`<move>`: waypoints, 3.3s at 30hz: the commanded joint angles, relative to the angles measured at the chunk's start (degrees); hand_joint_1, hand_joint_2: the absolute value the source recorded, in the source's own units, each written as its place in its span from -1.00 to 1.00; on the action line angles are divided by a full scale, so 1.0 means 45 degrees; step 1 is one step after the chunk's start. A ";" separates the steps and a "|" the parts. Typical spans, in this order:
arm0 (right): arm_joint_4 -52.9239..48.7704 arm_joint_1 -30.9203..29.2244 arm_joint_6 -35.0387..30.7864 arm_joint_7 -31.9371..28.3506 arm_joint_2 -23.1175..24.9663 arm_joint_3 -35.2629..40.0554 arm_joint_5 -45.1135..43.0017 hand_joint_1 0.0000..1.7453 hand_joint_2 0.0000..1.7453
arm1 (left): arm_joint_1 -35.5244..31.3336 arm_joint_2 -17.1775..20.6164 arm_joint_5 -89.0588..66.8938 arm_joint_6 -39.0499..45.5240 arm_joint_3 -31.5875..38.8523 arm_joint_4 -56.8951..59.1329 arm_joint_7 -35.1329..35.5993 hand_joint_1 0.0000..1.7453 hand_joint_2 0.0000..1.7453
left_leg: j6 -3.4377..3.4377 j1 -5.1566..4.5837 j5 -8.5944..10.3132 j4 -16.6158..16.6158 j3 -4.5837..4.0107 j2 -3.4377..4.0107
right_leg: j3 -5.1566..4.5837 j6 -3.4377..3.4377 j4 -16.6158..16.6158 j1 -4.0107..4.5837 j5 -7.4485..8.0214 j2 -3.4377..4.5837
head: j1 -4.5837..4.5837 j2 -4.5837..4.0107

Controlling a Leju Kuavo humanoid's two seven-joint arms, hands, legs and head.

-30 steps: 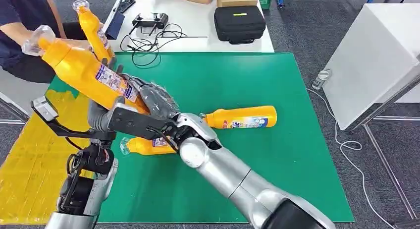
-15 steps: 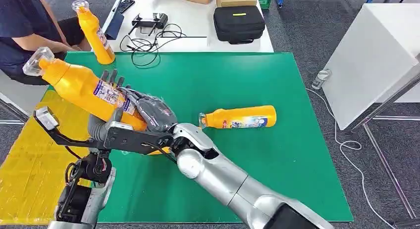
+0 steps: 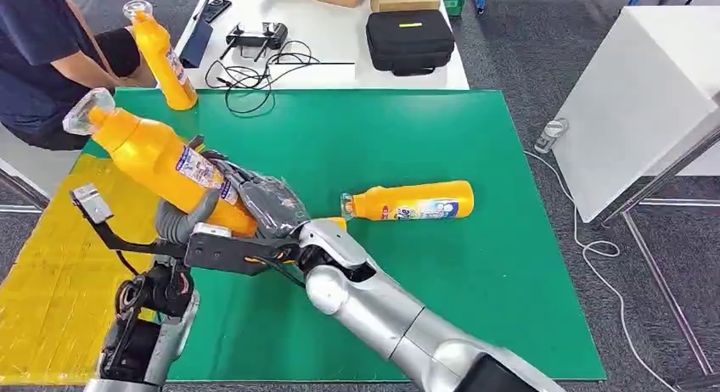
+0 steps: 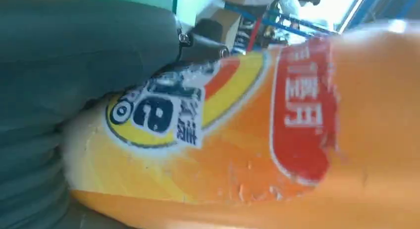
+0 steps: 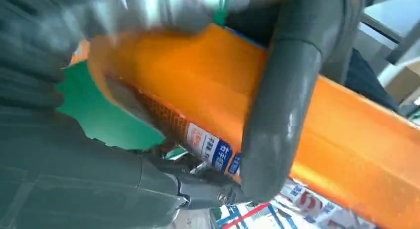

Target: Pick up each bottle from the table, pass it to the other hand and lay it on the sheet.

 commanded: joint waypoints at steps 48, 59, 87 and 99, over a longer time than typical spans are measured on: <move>-0.0630 -0.0206 0.2506 -0.1331 -0.2339 -0.2114 -0.0787 -1.00 -1.00 | -0.2237 0.1912 -2.0830 0.9759 0.1267 0.9859 0.1585 -1.00 1.00 | -0.0045 0.0033 0.0000 0.0009 0.0017 -0.0014 | 0.0042 -0.0035 -0.0002 0.0023 0.0012 -0.0032 | 0.0015 0.0000; 0.1198 0.0134 0.2996 -0.0412 -0.1877 -0.0361 0.0992 -1.00 1.00 | -0.2835 0.1620 -2.0395 0.8195 0.1438 0.9875 0.2028 -1.00 -1.00 | -0.0061 0.0047 -0.0006 0.0007 0.0040 -0.0028 | 0.0071 -0.0039 -0.0008 0.0036 0.0011 -0.0048 | 0.0010 0.0000; 0.2984 -0.0700 0.0874 0.2221 -0.1542 0.0296 0.2760 -1.00 1.00 | -0.3724 0.1459 -1.7724 0.7633 0.3100 0.9740 0.0328 -1.00 -1.00 | -0.0042 0.0023 0.0020 0.0010 -0.0007 -0.0039 | 0.0014 -0.0035 0.0010 0.0010 0.0018 -0.0047 | 0.0010 0.0000; 0.3281 -0.0256 0.1672 0.2328 -0.1433 -0.0085 0.2924 -1.00 1.00 | -0.3753 0.1524 -1.7316 0.7644 0.3184 0.9721 0.0188 -1.00 -1.00 | -0.0050 0.0034 0.0015 0.0012 0.0000 -0.0044 | 0.0029 -0.0036 0.0005 0.0022 0.0014 -0.0056 | 0.0010 0.0000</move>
